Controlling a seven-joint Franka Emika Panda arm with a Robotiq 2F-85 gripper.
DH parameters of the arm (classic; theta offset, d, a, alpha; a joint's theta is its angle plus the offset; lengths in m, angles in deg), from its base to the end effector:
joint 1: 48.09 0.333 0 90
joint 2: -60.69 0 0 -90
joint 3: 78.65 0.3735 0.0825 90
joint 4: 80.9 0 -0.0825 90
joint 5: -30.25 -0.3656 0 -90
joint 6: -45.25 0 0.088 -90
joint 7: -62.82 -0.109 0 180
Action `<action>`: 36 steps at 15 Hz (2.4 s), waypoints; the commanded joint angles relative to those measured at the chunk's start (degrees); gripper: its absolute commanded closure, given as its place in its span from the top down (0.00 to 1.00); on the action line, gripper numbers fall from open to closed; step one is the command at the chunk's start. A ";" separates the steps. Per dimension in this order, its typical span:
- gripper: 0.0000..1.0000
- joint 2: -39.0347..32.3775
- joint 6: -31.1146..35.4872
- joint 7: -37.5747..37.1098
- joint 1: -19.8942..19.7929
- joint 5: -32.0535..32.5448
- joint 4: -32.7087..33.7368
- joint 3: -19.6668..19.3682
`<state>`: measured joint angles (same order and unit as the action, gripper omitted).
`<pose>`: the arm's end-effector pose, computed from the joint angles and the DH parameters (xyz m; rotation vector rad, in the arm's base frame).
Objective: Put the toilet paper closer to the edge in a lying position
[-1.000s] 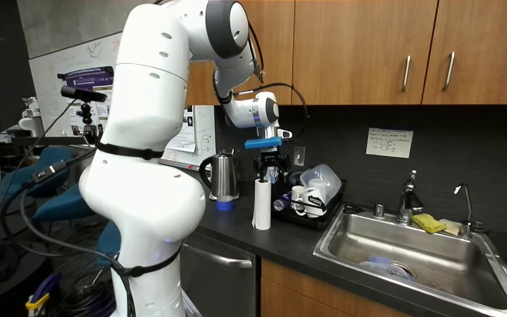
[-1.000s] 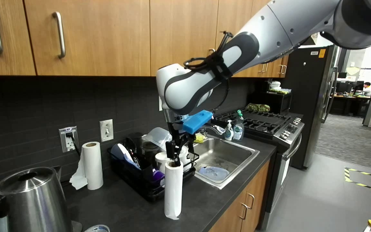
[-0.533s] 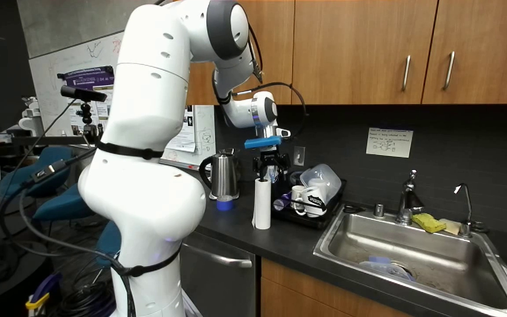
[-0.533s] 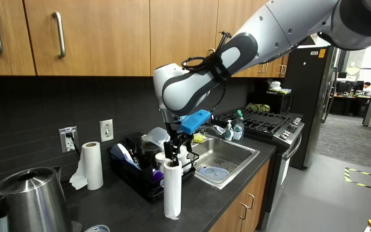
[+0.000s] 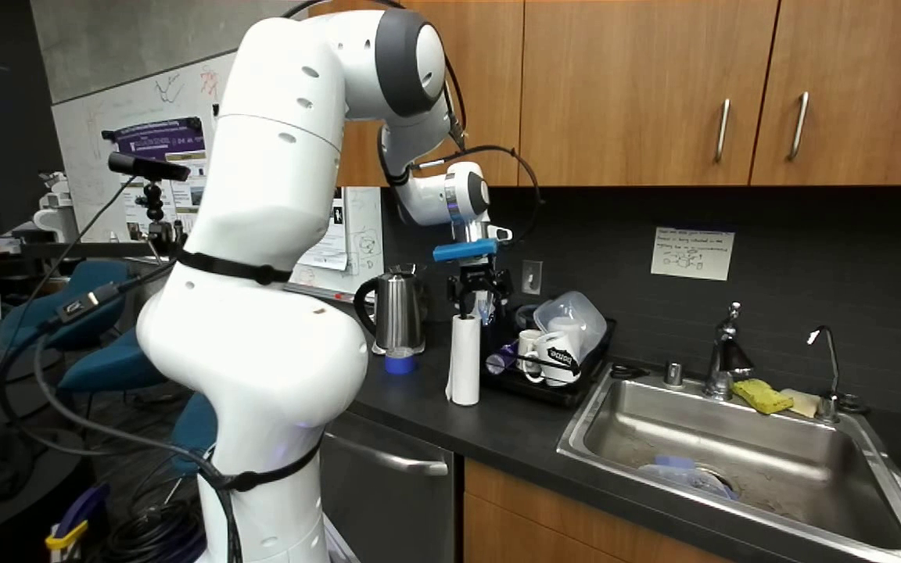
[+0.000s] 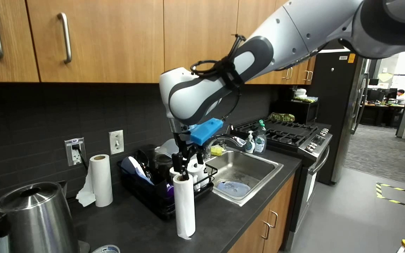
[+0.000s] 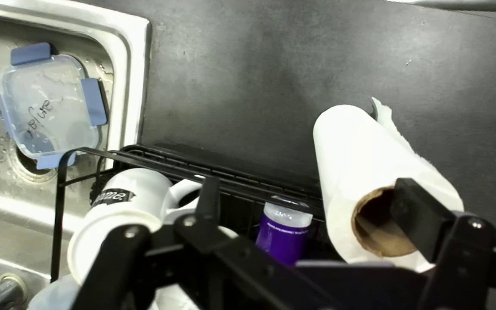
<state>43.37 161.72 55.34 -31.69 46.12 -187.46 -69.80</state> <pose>0.5651 0.2401 0.4134 2.8478 0.6450 -0.0922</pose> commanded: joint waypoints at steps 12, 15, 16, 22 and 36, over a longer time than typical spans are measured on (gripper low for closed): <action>1.00 -0.13 -2.30 -1.05 0.01 1.04 0.97 -0.28; 1.00 0.42 -2.61 -0.41 -0.03 1.20 0.73 -0.19; 1.00 0.57 -2.75 -0.43 -0.01 1.25 0.69 -0.20; 1.00 -0.53 -1.92 -0.25 -0.22 0.06 1.05 0.05; 1.00 -5.47 -0.20 -0.68 0.71 1.08 3.92 -0.22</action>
<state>40.07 161.52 55.18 -31.59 46.12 -185.76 -69.93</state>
